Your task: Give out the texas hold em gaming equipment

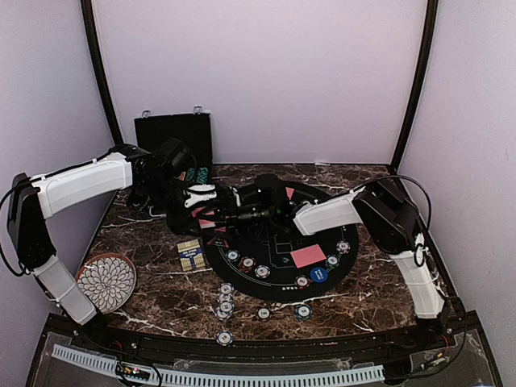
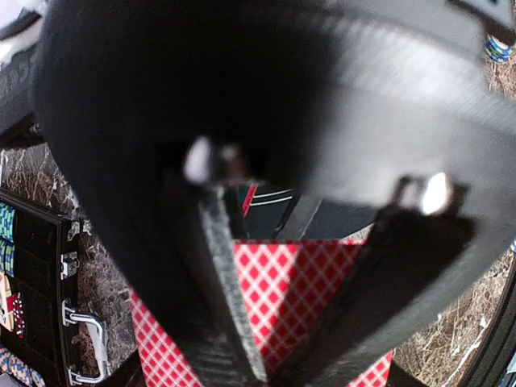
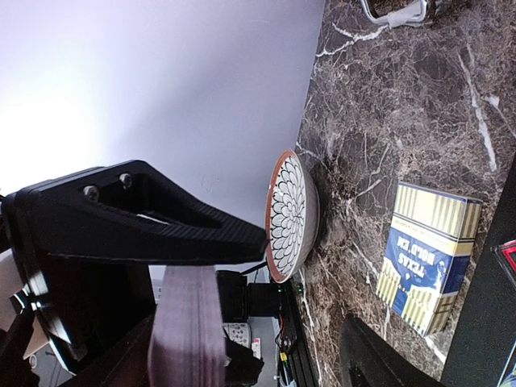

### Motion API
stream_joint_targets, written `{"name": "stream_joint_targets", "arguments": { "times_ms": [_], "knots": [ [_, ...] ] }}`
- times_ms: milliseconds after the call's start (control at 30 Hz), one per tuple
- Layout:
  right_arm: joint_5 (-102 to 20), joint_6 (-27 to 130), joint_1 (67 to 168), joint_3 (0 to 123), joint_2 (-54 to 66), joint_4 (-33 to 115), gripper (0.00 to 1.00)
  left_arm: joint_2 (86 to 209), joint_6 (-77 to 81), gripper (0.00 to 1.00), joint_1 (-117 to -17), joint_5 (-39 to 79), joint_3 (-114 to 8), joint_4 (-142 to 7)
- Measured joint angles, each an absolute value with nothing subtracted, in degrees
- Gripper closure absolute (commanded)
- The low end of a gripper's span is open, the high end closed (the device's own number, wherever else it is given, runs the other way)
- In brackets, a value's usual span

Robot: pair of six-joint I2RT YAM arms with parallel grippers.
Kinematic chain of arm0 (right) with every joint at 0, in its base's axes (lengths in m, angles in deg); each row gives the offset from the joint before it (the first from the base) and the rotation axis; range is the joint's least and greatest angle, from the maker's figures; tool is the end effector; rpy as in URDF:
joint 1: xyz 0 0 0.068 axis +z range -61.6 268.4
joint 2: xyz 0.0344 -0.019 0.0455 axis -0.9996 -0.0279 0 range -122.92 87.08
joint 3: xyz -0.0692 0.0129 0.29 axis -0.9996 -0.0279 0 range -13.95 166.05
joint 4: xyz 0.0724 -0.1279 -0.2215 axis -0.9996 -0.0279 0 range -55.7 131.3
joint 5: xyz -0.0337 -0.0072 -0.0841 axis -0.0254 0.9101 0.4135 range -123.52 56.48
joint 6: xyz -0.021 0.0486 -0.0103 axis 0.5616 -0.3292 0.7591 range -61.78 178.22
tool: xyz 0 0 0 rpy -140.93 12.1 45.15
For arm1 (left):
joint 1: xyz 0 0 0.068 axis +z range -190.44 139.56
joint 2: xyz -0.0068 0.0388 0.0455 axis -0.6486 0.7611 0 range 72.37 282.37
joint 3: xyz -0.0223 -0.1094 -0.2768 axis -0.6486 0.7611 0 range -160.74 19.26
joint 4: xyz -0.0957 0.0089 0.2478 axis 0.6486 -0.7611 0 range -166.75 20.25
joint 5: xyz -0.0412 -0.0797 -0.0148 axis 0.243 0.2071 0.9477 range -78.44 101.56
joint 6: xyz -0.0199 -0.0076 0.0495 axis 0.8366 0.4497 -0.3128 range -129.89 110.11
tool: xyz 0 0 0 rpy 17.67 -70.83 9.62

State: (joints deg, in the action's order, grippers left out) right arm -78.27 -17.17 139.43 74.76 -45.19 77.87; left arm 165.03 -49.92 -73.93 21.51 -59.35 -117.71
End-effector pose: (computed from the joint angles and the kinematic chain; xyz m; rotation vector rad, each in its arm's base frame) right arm 0.3176 0.4325 0.1877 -0.3114 2.2624 2.0934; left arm 0.2813 -0.1934 0.3050 1.6249 2.0793 -0.1917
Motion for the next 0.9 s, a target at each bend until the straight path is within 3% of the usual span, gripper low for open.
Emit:
{"name": "stream_joint_targets", "arguments": {
  "times_ms": [500,900],
  "knots": [
    [-77.81,-19.25,139.47,79.98,-49.34,78.55,0.30,165.03,-49.92,1.00,-73.93,21.38,-59.35,-118.09],
    [-78.10,-14.55,136.34,72.33,-44.47,77.72,0.38,165.06,-49.94,1.00,-73.93,20.94,-59.07,-118.70]
  ]
}}
